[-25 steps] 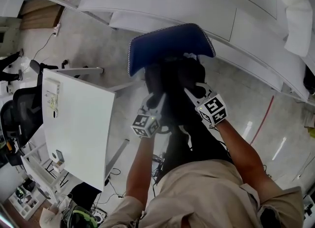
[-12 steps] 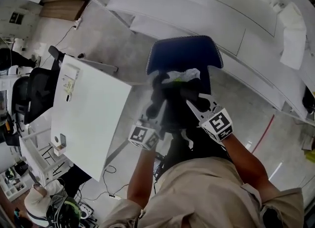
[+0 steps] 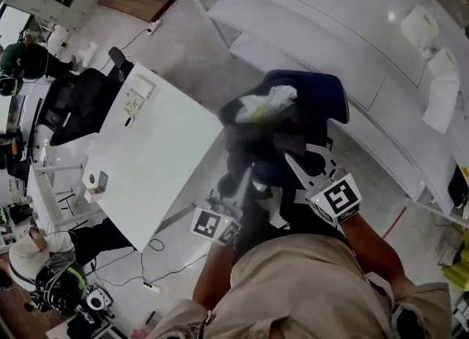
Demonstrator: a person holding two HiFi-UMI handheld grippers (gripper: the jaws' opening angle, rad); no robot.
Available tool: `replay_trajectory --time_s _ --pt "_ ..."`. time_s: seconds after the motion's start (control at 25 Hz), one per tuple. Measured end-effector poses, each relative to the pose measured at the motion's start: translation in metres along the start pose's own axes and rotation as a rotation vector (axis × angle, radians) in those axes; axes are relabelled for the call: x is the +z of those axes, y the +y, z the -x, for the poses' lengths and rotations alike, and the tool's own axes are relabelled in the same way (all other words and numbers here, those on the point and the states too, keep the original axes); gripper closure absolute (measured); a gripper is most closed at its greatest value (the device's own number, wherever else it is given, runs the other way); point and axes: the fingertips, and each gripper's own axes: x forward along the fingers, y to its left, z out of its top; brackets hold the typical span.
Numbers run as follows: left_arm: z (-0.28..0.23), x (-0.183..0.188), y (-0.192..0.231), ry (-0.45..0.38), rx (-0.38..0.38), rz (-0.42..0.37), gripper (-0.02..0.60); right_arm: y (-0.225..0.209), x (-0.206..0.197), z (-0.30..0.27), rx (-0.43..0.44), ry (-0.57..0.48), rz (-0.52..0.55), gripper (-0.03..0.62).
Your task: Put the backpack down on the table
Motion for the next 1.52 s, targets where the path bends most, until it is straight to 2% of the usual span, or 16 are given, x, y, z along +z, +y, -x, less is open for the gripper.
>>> replay_trajectory --time_s 0.2,0.4,0.56,0.72,0.88,1.08,1.52 --pt "0.005 0.080 -0.007 -0.140 -0.035 -0.062 0.503 -0.011 0.090 -0.008 -0.029 -0.125 0.146 0.528" --pt "0.035 0.149 -0.012 -0.258 -0.053 -0.115 0.502 0.014 0.169 -0.009 -0.021 -0.219 0.245 0.528" --pt "0.071 0.191 -0.013 -0.325 -0.053 -0.175 0.503 0.045 0.213 -0.012 0.006 -0.267 0.256 0.528" --pt "0.107 0.226 -0.017 -0.384 -0.041 -0.232 0.503 0.078 0.240 -0.017 0.054 -0.315 0.294 0.528" --pt "0.148 0.240 -0.004 -0.390 0.038 -0.284 0.503 0.117 0.258 -0.032 0.119 -0.340 0.309 0.528" --pt "0.209 0.260 0.036 -0.432 0.155 -0.315 0.503 0.177 0.282 -0.077 0.238 -0.363 0.341 0.528" --pt "0.337 0.294 0.109 -0.510 0.362 -0.371 0.503 0.304 0.316 -0.171 0.458 -0.387 0.368 0.528"
